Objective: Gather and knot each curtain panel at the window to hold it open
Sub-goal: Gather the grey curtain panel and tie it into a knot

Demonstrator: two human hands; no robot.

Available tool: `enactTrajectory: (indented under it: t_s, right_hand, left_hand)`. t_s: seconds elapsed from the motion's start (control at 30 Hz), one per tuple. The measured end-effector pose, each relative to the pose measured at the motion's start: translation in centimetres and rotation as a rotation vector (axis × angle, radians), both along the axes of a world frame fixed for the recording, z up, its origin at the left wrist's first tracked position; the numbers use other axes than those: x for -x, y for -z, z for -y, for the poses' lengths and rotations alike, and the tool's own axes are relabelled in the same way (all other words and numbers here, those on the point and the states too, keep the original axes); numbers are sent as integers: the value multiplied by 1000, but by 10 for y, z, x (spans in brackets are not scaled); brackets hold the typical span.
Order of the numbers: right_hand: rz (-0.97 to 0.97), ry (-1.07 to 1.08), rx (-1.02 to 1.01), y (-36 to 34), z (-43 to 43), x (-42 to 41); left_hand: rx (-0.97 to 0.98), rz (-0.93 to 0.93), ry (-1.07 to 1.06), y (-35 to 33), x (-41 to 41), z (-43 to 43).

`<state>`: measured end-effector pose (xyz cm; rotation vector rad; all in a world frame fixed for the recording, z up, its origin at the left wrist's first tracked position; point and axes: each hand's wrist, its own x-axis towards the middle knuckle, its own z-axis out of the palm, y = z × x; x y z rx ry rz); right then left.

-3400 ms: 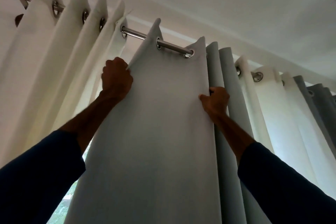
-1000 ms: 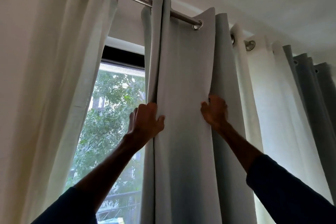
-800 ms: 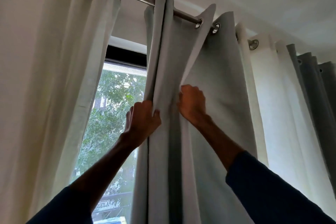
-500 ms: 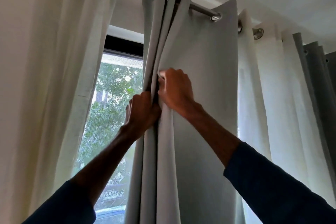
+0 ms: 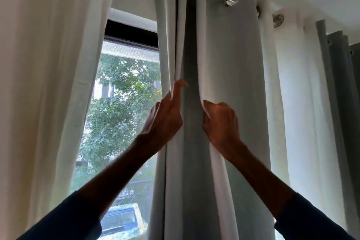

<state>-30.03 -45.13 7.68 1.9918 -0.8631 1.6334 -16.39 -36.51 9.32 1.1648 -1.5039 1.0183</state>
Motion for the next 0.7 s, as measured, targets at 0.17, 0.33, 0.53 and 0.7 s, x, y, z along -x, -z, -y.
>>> enactTrajectory:
  t_s: [0.17,0.33,0.53,0.7]
  right_hand:
    - [-85,-134,-56,12,-19,-11]
    - [-112,-176,15,29,-39,-29]
    - [-215,-154,30,39,-54,-30]
    - [-310,-275,14,44,-36,-18]
  left_hand:
    - [-2,36,-2,5,0,13]
    - [-89,-122,107,1,-1,5]
    - [-111,-320,113,-7,-2,3]
    - [-159,-332,21,-3,-22,19]
